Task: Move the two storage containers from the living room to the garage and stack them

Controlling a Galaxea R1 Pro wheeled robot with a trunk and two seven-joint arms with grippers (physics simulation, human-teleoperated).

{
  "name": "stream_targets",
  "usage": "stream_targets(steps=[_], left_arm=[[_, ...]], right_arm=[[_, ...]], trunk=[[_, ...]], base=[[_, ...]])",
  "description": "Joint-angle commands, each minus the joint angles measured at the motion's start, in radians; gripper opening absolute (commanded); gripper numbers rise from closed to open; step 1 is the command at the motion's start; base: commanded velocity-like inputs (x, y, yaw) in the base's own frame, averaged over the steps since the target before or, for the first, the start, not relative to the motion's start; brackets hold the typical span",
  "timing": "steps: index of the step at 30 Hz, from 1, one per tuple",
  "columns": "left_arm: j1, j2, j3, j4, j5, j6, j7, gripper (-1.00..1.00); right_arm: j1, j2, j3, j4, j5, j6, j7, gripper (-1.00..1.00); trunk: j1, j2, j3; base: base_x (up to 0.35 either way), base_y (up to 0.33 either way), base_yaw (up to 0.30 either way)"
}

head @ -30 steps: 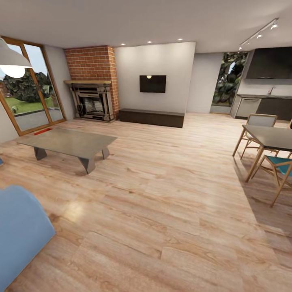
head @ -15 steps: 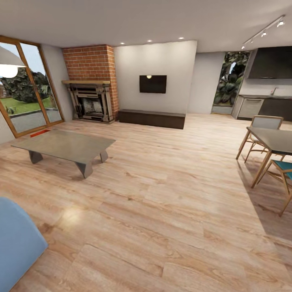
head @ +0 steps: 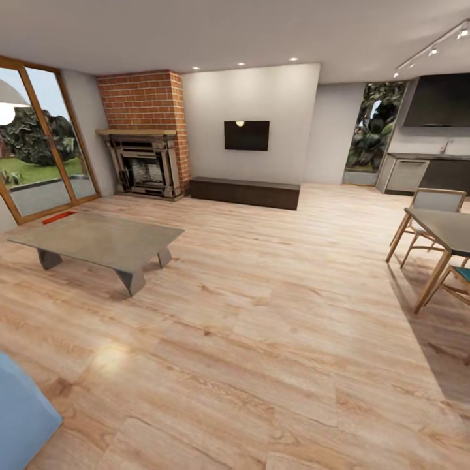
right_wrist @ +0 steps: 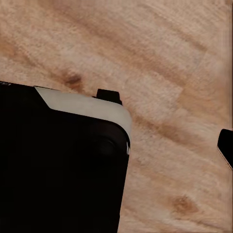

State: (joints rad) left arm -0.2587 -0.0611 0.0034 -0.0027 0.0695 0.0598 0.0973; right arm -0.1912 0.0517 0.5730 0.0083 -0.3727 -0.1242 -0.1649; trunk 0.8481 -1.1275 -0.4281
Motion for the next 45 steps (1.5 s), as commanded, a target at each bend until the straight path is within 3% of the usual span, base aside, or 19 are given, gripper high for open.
stream_targets(steps=[1,45], left_arm=[[-0.001,0.000,0.000,0.000,0.007,0.003,0.003,1.00],[-0.001,0.000,0.000,0.000,0.007,0.004,0.003,1.00]], right_arm=[[-0.001,0.000,0.008,0.001,-0.009,-0.003,-0.002,1.00],[-0.001,0.000,0.008,0.001,-0.009,-0.003,-0.002,1.00]], trunk=[[0.001,0.000,-0.001],[0.001,0.000,-0.001]], base=[[0.322,0.000,0.000],[0.322,0.000,0.000]])
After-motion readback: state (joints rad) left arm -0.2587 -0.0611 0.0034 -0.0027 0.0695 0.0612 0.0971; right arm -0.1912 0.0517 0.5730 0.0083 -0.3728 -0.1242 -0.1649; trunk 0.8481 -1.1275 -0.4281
